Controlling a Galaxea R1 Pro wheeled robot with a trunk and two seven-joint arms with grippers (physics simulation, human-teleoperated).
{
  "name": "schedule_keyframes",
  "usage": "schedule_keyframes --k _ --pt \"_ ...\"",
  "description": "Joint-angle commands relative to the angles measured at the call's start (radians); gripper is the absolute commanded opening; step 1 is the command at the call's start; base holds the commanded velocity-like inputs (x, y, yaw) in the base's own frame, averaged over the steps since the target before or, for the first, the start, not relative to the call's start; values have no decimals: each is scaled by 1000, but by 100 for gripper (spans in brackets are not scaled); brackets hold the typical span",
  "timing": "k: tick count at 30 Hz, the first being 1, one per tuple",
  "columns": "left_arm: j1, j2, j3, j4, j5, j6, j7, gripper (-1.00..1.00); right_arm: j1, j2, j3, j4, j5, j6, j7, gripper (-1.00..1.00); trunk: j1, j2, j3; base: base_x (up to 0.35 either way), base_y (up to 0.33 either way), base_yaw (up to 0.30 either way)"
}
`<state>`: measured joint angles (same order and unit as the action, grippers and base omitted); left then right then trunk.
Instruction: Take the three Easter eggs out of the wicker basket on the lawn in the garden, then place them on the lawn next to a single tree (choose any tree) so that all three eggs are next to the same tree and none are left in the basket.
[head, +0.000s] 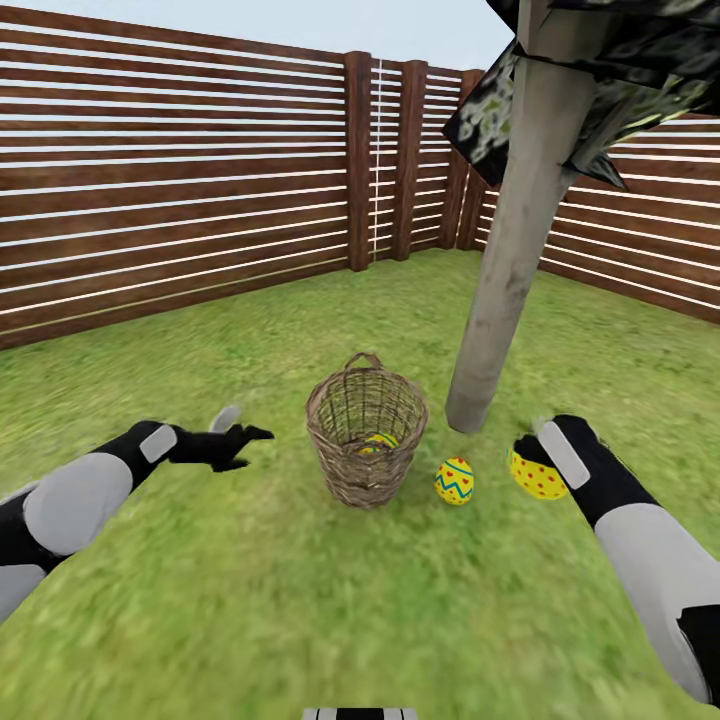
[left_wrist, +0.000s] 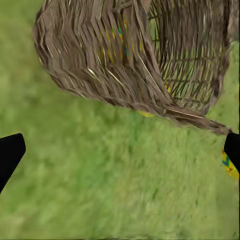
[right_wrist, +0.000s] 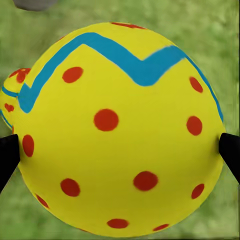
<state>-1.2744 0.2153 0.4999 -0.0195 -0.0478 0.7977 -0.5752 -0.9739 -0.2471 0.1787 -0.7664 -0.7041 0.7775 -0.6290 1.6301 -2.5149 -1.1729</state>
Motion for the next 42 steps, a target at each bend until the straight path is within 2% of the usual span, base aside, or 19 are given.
schedule_keyframes --k 1,2,3,5,8,9,11,14,16,18,21,24,26,30,42 --pt "19 8 8 -1 -4 5 -85 100 16 -7 6 -1 -10 -21 3 -100 0 0 -1 0 0 0" --pt "46 14 7 -1 -6 4 -169 100 40 -10 7 -1 -9 -52 32 -100 0 0 -1 0 0 0" --pt "72 17 7 -1 -6 3 -215 100 66 -13 7 0 -7 -80 63 -100 0 0 -1 0 0 0" --pt "117 16 6 -1 -7 -10 -248 100 95 -15 8 0 -6 -131 97 -100 0 0 -1 0 0 0" --pt "157 13 5 0 -7 -60 -263 100 124 -12 12 11 -5 -182 111 -100 0 0 -1 0 0 0" --pt "185 12 5 0 -7 -71 -266 100 139 -10 13 25 -5 -220 113 -100 0 0 -1 0 0 0" --pt "215 14 6 0 -6 -81 -268 100 153 -8 17 78 -4 -354 114 -100 0 0 -1 0 0 0" --pt "227 15 5 0 -6 -87 -267 100 157 -5 24 174 -4 -561 122 -100 0 0 -1 0 0 0" --pt "230 5 5 0 -7 -98 -267 100 158 0 48 207 -4 -609 157 -100 0 0 -1 0 0 0" --pt "231 -20 4 0 -7 -104 -265 100 158 13 77 241 -4 -629 226 -100 0 0 -1 0 0 0" --pt "232 -31 3 0 -9 -106 -263 100 158 23 92 277 0 -645 317 -100 0 0 -1 0 0 0" --pt "246 -36 2 0 -9 -107 -261 100 158 36 131 345 42 -716 391 -100 0 0 -1 0 0 0" --pt "252 -36 2 0 -9 -107 -260 100 158 39 143 400 71 -766 420 -100 0 0 -1 59 0 0" --pt "272 -37 2 0 -9 -120 -259 100 158 41 150 442 81 -809 434 -100 0 0 -1 270 0 0" --pt "300 -42 2 0 -7 -141 -259 100 158 42 148 475 77 -814 436 -100 0 0 -1 323 0 0"
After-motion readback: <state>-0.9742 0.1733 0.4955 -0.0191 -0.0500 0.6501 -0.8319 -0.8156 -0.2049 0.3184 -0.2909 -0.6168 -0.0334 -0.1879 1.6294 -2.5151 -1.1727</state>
